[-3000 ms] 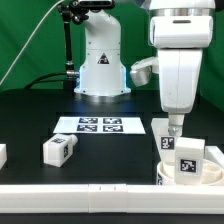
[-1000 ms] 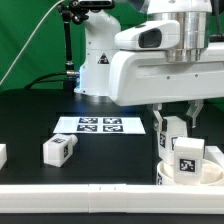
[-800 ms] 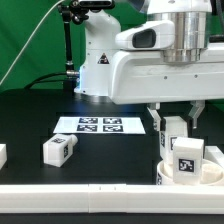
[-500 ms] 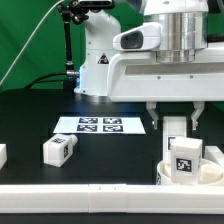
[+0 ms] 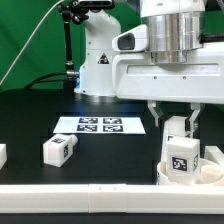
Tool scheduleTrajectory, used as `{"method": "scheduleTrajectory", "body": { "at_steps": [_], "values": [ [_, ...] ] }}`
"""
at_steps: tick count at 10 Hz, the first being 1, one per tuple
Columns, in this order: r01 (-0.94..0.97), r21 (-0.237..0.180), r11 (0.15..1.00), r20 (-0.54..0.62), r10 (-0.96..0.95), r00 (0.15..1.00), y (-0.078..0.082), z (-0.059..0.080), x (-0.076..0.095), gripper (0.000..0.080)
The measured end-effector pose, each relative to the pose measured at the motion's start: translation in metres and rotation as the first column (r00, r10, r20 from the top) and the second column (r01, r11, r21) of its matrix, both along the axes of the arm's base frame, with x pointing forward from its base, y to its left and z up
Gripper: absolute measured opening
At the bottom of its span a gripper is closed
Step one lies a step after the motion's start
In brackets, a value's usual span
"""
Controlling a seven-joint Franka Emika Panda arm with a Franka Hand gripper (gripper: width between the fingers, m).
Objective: Assemble stool
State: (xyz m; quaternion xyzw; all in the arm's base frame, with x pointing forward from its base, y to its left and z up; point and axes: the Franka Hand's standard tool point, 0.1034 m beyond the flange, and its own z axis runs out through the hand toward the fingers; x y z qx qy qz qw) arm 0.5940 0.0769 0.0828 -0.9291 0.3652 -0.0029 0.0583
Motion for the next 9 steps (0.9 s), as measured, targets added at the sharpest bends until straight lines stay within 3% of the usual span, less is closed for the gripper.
{"method": "scheduleTrajectory", "body": {
  "at_steps": [5,9],
  "values": [
    [0.393,0.035,0.919,-0.058,-0.391,0.918,0.0056,-0.0006,-0.0014,0.0337],
    [0.557,0.044,0.829,-0.093,-0.552,0.829,0.0106,-0.0004,-0.0016,0.0337]
  ]
}}
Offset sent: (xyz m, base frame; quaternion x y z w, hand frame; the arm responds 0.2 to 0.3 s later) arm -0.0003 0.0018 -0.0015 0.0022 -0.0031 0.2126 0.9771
